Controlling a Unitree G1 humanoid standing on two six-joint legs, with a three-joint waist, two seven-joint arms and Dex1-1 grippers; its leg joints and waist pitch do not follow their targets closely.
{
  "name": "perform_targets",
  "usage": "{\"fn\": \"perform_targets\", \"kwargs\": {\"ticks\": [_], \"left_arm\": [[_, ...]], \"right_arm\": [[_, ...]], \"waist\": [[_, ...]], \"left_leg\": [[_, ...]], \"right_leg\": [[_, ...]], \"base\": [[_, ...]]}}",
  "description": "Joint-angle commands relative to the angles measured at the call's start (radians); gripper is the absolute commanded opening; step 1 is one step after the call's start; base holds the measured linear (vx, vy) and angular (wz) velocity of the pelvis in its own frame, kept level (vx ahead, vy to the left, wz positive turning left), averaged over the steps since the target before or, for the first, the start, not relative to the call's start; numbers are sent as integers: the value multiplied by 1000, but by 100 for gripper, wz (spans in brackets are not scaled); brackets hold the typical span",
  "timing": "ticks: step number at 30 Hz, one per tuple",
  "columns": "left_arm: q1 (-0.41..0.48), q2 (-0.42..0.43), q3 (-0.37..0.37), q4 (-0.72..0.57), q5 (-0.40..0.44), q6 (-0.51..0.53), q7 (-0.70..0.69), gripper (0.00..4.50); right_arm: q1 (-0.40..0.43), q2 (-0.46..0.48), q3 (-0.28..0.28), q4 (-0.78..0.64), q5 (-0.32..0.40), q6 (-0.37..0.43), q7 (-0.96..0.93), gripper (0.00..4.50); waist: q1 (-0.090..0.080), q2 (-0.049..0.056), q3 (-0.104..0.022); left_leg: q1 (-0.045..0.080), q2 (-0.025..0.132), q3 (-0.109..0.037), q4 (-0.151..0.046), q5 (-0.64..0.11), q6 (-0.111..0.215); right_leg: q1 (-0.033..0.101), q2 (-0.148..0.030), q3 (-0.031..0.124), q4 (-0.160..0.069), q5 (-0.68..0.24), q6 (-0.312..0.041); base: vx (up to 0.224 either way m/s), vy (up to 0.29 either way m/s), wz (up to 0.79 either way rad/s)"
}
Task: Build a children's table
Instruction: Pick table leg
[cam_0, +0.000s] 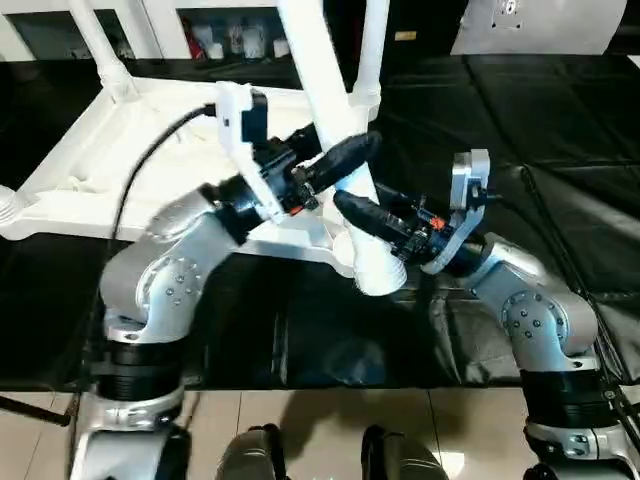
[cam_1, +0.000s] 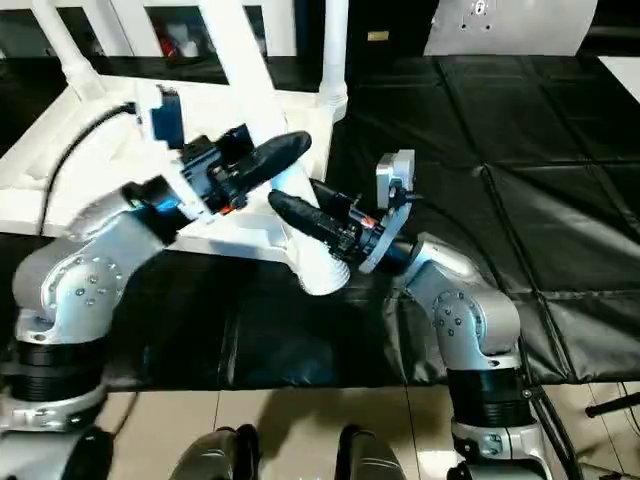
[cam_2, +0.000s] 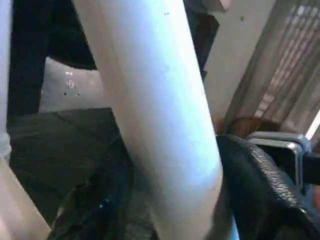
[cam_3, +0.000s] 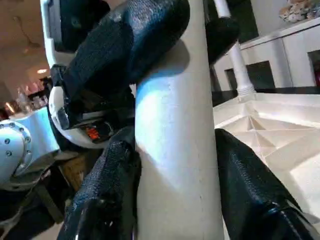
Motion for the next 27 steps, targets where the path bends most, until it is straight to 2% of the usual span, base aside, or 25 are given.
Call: {"fn": "perform_targets", "kwargs": {"ticks": [1,4,6,9,16,18,19,20,25,26,27], "left_arm": [[2,9,-49,-29,2,-24,-63,244],[3,21,-47,-22,5,-31,-67,240],[4,24,-47,-17,7,-34,-70,217],[6,13,-35,-17,-17,-18,-64,210],[-8,2,-13,-13,-86,73,-27,194],[-16,-4,-4,-5,-84,71,-9,192],[-56,-30,40,42,-73,84,85,192],[-58,-31,43,45,-72,85,90,191],[-95,-27,61,90,-12,81,182,187],[-95,-27,61,90,-12,81,182,187],[-98,-21,59,93,0,76,188,187]], "right_arm": [[4,-3,-11,16,-19,-8,-20,184],[3,-4,-9,20,-17,-16,-19,184],[3,-4,-8,21,-17,-19,-18,184],[2,-8,-4,23,-20,-25,-14,184],[-8,-17,-5,37,-35,-50,-10,184],[-10,-18,-6,38,-35,-51,-11,184],[-16,-23,-4,39,-48,-56,-19,184],[-16,-23,-3,39,-49,-57,-20,184],[-24,-36,9,46,-50,-28,-38,184],[-24,-36,9,46,-50,-28,-38,239],[-29,-35,11,52,-57,-33,-44,253]], "waist": [[0,-20,-109],[0,-20,-108],[-1,-20,-106],[0,-20,-106],[0,-19,-108],[1,-19,-109],[0,-19,-110],[1,-19,-110],[4,-22,-111],[4,-22,-111],[3,-23,-112]], "left_leg": [[17,50,-18,-57,-87,104],[18,50,-18,-58,-98,98],[19,50,-18,-58,-106,94],[18,49,-17,-57,-108,89],[18,48,-17,-55,-97,97],[17,48,-17,-54,-93,99],[16,47,-16,-53,-89,100],[19,45,-15,-52,-91,99],[17,45,-17,-52,-88,104],[17,45,-17,-52,-88,104],[15,44,-17,-51,-78,109]], "right_leg": [[73,-82,52,-75,-294,-158],[72,-83,52,-74,-300,-166],[71,-82,52,-76,-311,-165],[72,-83,53,-77,-318,-165],[73,-80,52,-73,-292,-179],[74,-81,52,-73,-288,-178],[74,-78,52,-71,-277,-180],[71,-77,51,-73,-280,-181],[75,-79,51,-74,-292,-171],[75,-79,51,-74,-292,-171],[77,-79,51,-73,-280,-171]], "base": [[0,0,0],[0,0,0],[0,0,0],[0,0,0],[0,0,0],[0,0,0],[0,0,0],[0,0,0],[0,0,0],[0,0,0],[0,0,0]]}}
